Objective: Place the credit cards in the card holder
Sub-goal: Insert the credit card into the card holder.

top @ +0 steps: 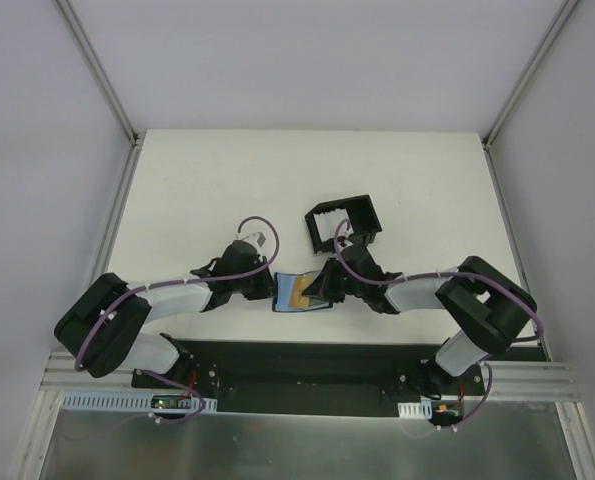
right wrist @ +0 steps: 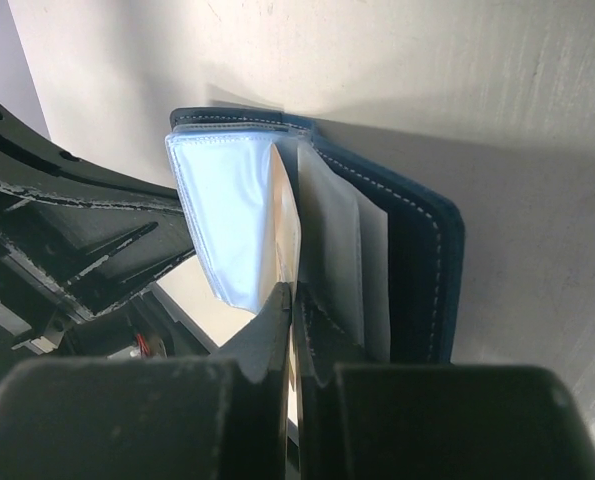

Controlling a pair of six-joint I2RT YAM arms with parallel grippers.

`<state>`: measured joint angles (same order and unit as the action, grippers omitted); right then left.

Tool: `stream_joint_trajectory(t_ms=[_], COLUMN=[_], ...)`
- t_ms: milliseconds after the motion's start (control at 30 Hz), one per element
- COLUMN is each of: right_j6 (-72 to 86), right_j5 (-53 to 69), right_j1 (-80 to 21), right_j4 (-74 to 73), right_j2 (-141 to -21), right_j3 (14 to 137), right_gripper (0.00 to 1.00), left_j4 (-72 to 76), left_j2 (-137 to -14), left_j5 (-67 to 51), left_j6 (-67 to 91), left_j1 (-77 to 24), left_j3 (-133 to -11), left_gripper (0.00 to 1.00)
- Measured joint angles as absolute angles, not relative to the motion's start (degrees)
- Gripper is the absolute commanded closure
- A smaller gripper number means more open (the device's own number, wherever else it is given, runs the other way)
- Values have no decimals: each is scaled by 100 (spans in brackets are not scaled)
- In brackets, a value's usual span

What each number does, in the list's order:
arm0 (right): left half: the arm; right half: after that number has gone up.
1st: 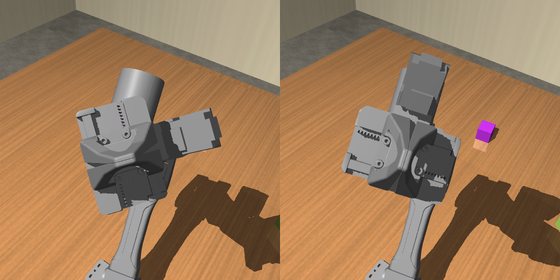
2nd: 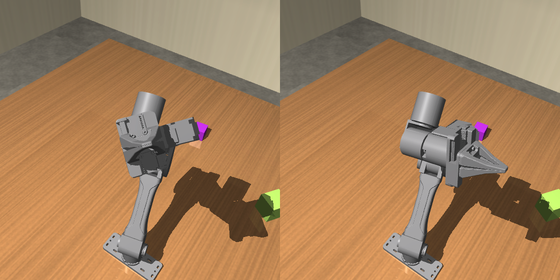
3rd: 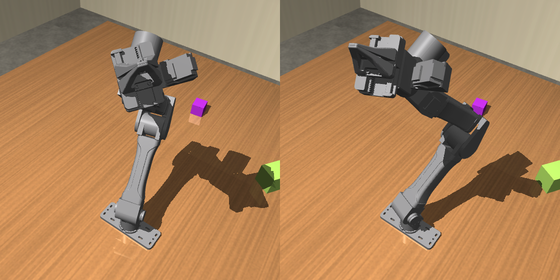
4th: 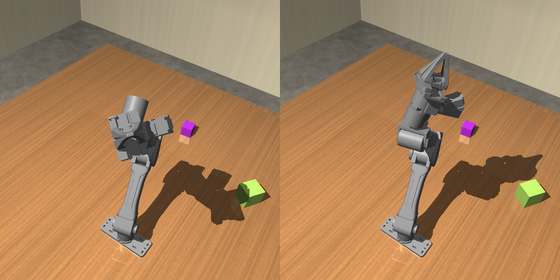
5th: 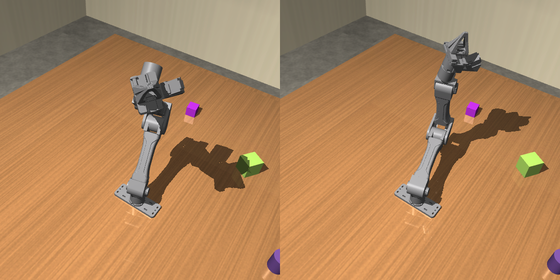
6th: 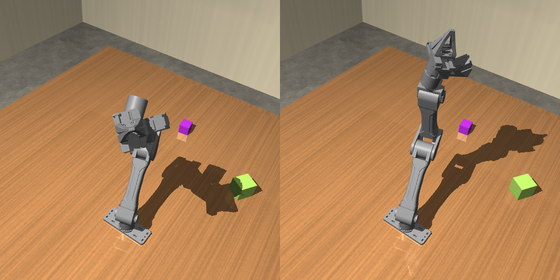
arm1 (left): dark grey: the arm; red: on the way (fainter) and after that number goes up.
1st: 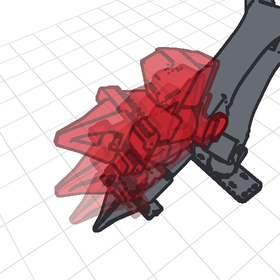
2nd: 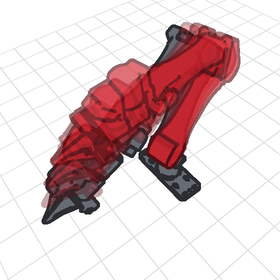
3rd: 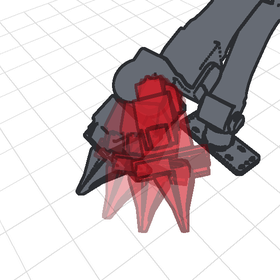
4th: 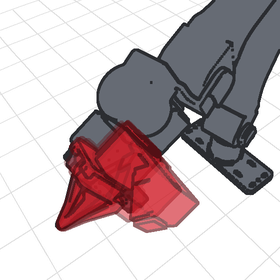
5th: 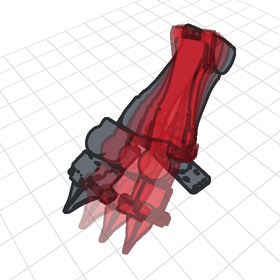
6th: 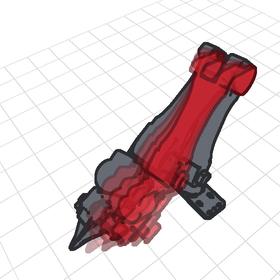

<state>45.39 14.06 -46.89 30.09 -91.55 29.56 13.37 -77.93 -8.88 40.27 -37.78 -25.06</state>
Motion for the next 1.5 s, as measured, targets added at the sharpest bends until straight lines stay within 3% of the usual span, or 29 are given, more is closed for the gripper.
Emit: stream_joint_trajectory(t_ms=[667,1000,1500], right_j6=[4397,5037,4735], right_j5=[1796,1566,755], right_j1=[-4368,-4410,-4528], right_j4=[2851,3531,3052], right_j2=[-8947,-8886,-8298], right_j3=[2832,2460,2346], right_gripper=[100,100,100], left_j4=[1184,1188,1194], left_j2=[-8053,-8079,-8084], left_j5=[-895,-923,-947], left_j6=[3959,3935,3924], left_j1=[-3739,-3739,-3739], left_j3=[-2770,-2792,-2792], left_gripper=[100,100,100])
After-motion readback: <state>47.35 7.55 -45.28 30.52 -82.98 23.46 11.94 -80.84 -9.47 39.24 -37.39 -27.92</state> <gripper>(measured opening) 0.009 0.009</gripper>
